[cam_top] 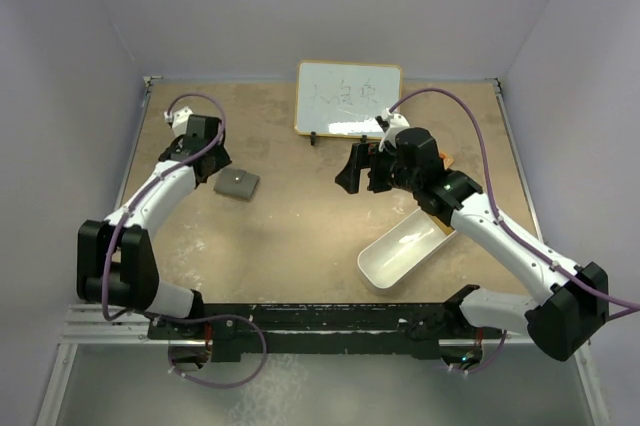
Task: Put the credit cards into the card holder
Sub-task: Move the card holder to the center of the board.
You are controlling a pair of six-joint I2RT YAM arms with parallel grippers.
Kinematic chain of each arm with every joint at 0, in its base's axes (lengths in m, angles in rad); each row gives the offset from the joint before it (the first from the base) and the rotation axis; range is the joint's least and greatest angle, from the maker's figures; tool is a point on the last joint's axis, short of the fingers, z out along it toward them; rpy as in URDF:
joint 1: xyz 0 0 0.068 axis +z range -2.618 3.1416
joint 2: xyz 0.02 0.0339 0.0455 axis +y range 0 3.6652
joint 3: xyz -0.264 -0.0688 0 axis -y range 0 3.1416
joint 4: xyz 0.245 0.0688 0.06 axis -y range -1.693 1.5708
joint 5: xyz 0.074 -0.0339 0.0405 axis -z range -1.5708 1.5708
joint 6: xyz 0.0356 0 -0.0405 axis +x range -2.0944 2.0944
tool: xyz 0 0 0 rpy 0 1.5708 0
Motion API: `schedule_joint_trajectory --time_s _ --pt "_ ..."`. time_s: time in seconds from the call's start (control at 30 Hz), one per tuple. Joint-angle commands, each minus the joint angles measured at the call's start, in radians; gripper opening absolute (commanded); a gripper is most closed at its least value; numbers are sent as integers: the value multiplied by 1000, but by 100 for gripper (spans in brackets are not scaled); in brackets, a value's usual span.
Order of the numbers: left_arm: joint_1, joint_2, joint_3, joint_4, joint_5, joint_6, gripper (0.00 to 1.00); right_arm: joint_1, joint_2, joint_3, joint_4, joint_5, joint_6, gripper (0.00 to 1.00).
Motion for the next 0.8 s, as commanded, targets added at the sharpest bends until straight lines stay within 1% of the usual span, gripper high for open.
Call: schedule_joint_trajectory --time_s 0.0,0.1,0.2,0.37,0.63,0.77 --pt "62 86 48 96 51 -42 66 -4 -45 29 50 -41 -3 100" --pt "65 173 88 121 74 -44 65 -3 -53 33 37 -41 5 100" --pt "65 265 138 111 86 -38 63 -3 -64 26 38 -44 7 100" --pt "65 365 174 131 197 10 58 -4 -81 12 44 -51 -7 100" --pt "55 436 161 198 400 50 51 -4 -118 -19 55 -48 -48 100" --pt "17 453 153 225 490 53 46 -4 -125 -21 36 -26 -64 100"
